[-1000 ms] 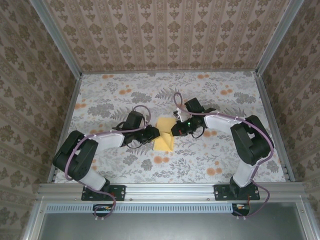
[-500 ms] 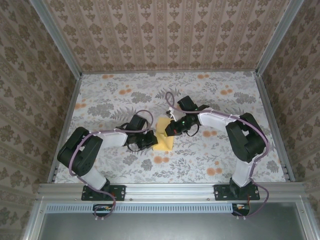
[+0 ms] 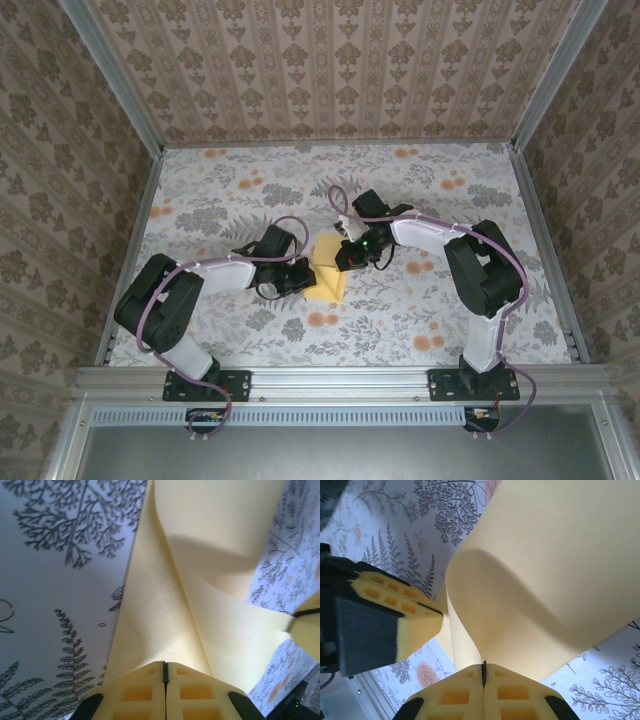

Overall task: Fold a paper plane with a square sheet of paper (pick it up from the middle)
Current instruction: Fold the triangle a second time at the center of the table.

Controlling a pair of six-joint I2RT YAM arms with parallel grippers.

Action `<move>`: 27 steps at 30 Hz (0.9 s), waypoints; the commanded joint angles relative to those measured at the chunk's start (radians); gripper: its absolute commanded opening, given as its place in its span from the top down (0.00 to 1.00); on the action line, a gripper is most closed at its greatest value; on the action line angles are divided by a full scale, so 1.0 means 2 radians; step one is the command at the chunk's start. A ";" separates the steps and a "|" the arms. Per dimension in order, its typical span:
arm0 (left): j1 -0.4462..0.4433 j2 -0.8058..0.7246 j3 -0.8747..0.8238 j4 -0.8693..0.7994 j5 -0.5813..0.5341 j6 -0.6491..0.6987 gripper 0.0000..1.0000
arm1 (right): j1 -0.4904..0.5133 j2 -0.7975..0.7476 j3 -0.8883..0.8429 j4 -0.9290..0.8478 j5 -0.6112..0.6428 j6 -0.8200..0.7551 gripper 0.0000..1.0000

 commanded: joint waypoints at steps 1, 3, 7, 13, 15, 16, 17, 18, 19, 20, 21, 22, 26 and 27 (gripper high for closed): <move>-0.005 -0.024 0.014 0.023 0.012 0.011 0.93 | -0.002 0.014 0.016 -0.030 0.022 -0.012 1.00; -0.005 -0.023 0.013 0.041 0.019 0.005 0.93 | -0.002 0.017 0.017 -0.030 0.024 -0.013 1.00; -0.005 -0.012 0.016 0.075 0.030 -0.006 0.93 | -0.003 0.020 0.018 -0.031 0.028 -0.014 1.00; -0.007 0.019 0.040 0.092 0.039 -0.010 0.93 | -0.005 0.024 0.020 -0.033 0.034 -0.016 1.00; -0.007 0.027 0.045 0.095 0.039 -0.010 0.93 | -0.006 0.026 0.021 -0.033 0.037 -0.017 1.00; -0.008 0.032 0.048 0.095 0.039 -0.011 0.93 | -0.007 0.026 0.022 -0.033 0.038 -0.018 1.00; -0.008 0.036 0.051 0.095 0.041 -0.010 0.93 | -0.007 0.027 0.022 -0.033 0.037 -0.019 1.00; -0.008 0.041 0.054 0.095 0.041 -0.010 0.93 | -0.008 0.027 0.022 -0.033 0.039 -0.019 1.00; -0.008 0.044 0.055 0.096 0.041 -0.010 0.93 | -0.009 0.027 0.023 -0.033 0.039 -0.020 1.00; -0.008 0.048 0.057 0.095 0.042 -0.010 0.93 | -0.010 0.028 0.023 -0.033 0.040 -0.020 1.00; -0.008 0.050 0.057 0.095 0.043 -0.010 0.93 | -0.011 0.028 0.022 -0.033 0.041 -0.019 1.00; -0.008 0.054 0.059 0.093 0.043 -0.010 0.93 | -0.012 0.028 0.022 -0.033 0.042 -0.021 1.00; -0.011 0.063 0.066 0.087 0.040 -0.006 0.93 | -0.013 0.033 0.026 -0.034 0.041 -0.024 1.00; -0.012 0.065 0.068 0.086 0.040 -0.005 0.93 | -0.013 0.033 0.027 -0.034 0.042 -0.025 1.00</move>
